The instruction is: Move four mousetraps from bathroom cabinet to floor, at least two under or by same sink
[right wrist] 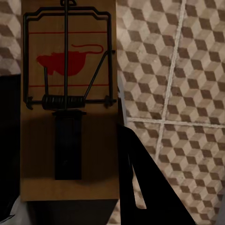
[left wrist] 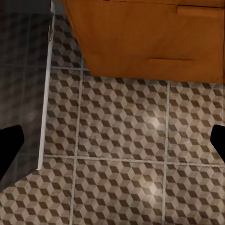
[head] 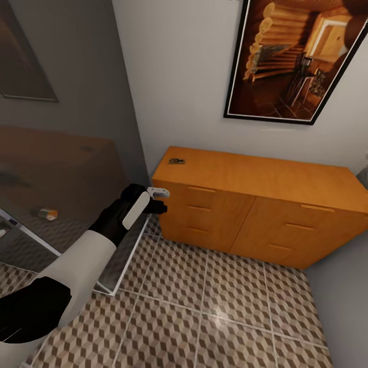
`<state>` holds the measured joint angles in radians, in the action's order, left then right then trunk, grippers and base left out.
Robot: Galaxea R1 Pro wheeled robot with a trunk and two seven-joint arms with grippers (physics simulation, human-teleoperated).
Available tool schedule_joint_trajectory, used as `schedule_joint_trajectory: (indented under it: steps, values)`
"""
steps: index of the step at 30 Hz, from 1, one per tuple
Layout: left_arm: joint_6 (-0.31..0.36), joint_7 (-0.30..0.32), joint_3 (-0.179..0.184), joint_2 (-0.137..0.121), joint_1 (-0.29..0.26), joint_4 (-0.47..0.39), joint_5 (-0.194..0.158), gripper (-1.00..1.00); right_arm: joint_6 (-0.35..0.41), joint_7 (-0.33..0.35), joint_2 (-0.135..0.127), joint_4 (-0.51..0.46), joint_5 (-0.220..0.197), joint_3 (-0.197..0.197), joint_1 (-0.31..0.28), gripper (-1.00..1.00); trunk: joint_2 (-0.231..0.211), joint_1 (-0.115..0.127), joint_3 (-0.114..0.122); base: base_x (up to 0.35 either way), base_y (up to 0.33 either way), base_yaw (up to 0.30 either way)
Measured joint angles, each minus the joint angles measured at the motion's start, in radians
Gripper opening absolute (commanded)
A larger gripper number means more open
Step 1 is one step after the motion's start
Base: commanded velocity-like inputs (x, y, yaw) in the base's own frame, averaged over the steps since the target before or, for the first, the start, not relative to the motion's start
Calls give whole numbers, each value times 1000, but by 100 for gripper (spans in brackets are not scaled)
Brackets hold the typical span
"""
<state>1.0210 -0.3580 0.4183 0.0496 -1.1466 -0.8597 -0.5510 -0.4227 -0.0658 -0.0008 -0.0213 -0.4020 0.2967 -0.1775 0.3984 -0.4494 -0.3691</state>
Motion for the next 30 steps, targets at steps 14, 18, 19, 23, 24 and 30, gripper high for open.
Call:
schedule_joint_trajectory:
  steps: [14, 18, 19, 23, 24, 30]
  values:
    - [0, 0, 0, 0, 0, 0, 0, 100, 0, 0, 2, 0, 0, 0, 0, -100, 0, 0, 16, 6, 2, -218]
    - [0, 0, 0, 0, 0, 0, 0, 100, 0, 4, 2, 0, 0, 0, 0, -100, 0, 0, 19, 0, 0, -148]
    - [0, 0, 0, 0, 0, 0, 0, 100, 0, 6, 2, 0, 0, 0, 0, -100, 0, 0, 19, 0, 0, -121]
    - [0, 0, 1, 0, 0, 0, 0, 100, 0, 19, 2, 0, 2, 1, 0, -100, 0, 0, 18, 29, 16, -55]
    - [0, 0, 3, 0, 0, 0, 0, 100, 1, 26, 2, -1, 2, 0, 0, -100, 0, 0, 18, 101, 67, -10]
    - [0, 0, 26, 0, 0, 0, 0, 100, 1, 51, 2, -1, 4, 0, 0, -100, 0, 0, 18, 203, 153, -3]
